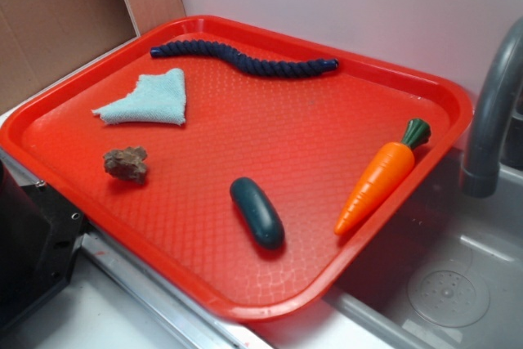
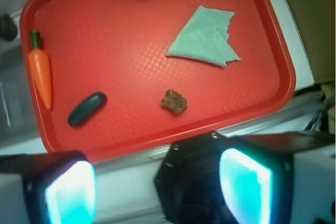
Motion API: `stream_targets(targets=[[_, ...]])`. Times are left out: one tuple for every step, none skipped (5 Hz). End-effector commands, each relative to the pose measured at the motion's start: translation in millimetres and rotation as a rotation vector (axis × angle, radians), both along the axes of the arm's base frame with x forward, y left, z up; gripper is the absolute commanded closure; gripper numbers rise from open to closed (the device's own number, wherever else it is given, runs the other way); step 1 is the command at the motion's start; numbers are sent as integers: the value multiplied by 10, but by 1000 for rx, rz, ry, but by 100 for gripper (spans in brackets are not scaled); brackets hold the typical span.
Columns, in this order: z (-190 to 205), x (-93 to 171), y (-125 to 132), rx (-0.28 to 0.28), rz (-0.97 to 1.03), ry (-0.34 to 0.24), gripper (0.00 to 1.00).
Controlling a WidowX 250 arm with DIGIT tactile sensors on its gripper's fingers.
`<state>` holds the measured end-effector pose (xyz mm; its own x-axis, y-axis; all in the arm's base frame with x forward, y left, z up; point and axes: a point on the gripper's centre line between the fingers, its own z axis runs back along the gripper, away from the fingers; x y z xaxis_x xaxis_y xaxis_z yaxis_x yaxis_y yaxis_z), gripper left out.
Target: Grab the plastic pickle.
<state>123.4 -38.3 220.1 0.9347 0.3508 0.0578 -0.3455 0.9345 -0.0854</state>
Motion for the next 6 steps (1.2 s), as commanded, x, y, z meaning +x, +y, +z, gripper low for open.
stream_targets(targets=[[-303,219,-383,-21,461,-1,0],[-573,311,-543,-36,568,-17,0],[-887,413,-625,-62,662,-11,0],[-1123,487,-708,-26,695,-23,0],[-1393,530,-832,3,679,-23,0],[-1662,538,-951,52,646,-18,0]])
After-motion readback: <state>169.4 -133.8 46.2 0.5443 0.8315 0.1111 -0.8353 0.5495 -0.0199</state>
